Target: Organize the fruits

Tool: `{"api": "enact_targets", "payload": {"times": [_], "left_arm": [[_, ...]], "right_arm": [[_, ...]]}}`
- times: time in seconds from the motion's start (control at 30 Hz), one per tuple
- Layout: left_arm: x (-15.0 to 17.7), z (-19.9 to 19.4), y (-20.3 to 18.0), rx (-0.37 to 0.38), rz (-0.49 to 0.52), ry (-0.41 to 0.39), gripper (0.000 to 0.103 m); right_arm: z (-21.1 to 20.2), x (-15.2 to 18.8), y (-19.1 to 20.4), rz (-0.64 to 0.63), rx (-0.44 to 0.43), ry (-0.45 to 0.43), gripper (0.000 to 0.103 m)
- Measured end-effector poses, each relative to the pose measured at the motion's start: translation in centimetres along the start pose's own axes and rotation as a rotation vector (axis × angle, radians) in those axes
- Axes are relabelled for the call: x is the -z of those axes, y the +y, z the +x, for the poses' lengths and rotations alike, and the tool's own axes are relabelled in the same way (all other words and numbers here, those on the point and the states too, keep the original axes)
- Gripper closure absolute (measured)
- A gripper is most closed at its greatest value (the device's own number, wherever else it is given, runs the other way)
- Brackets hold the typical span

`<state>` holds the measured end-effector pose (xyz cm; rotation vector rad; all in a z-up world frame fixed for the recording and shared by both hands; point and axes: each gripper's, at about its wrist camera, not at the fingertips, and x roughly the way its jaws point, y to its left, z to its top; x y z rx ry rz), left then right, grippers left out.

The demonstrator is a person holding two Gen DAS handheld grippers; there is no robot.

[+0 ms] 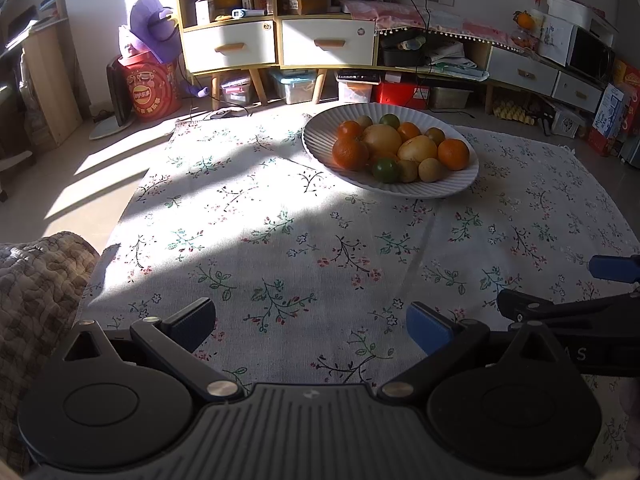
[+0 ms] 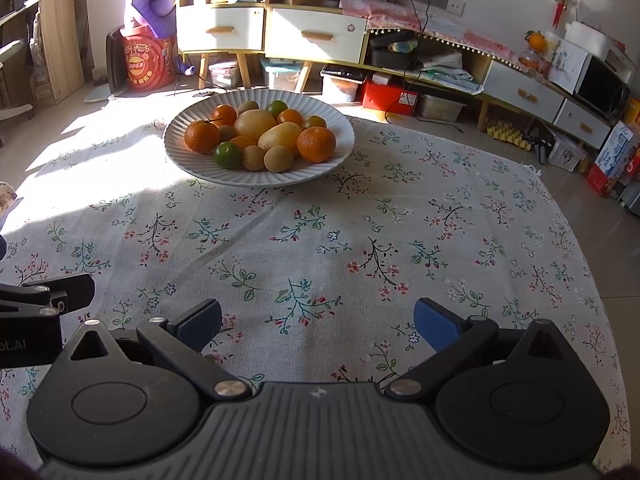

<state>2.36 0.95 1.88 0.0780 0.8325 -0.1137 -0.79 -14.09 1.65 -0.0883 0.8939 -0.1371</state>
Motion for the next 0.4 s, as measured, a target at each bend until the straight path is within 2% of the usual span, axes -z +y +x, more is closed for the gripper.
{"api": "enact_targets", "payload": {"times": [0.4], "left_arm": [[-0.22,0.1,0.22,-0.007,0.002,0.0,0.01]], "right_arm": [[-0.03,0.0,-0.06,0.002,-0.001,-0.001,0.0]]}}
